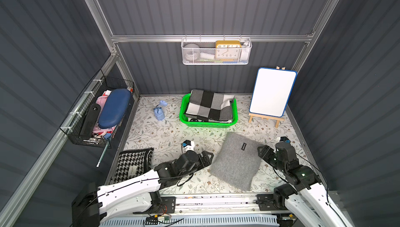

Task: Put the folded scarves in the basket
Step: Adjust the scarf at the center of the board.

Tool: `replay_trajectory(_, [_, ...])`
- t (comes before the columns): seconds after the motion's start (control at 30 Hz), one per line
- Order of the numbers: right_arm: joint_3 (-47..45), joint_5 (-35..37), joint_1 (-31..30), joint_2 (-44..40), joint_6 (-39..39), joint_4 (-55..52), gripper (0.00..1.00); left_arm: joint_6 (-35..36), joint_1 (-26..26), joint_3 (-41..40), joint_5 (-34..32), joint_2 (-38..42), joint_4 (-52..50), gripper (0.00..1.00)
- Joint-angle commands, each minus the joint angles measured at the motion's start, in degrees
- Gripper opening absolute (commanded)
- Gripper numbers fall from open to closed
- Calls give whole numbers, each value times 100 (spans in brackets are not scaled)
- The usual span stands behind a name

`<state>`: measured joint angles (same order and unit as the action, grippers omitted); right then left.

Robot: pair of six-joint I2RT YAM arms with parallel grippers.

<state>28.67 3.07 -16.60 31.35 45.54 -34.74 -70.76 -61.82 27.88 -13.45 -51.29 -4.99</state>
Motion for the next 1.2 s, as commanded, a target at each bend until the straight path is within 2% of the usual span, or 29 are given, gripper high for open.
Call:
replay_trajectory(0.0, [-41, -173, 14, 284, -199, 353, 62, -196, 12, -464, 235, 285, 104, 92])
replay_trajectory(0.13, [46, -295, 16, 852, -397, 502, 62, -96, 4, -438, 656, -126, 490, 94])
replay_trajectory(0.27, [135, -358, 16, 1428, -575, 678, 62, -148, -50, -153, 1088, -999, 659, 98])
replay_trajectory(0.43, [457, -494, 17, 2269, -831, 731, 61, -324, -523, 275, 1065, -2308, 834, 99])
replay_trajectory(0.6, [944, -508, 9, 3076, -1110, 485, 60, -653, -957, 519, 991, -3065, 1130, 99])
replay_trajectory(0.83, [1087, -621, 9, 3757, -1099, 687, 58, -1268, -1023, 130, 1266, -3428, 2145, 95])
replay_trajectory(1.03, [915, -648, 8, 4014, -1034, 746, 55, -1452, -1001, 305, 1052, -3543, 1899, 76])
replay_trajectory(1.17, [623, -714, 3, 3848, -919, 735, 54, -1475, -695, 119, 791, -3284, 1790, 75])
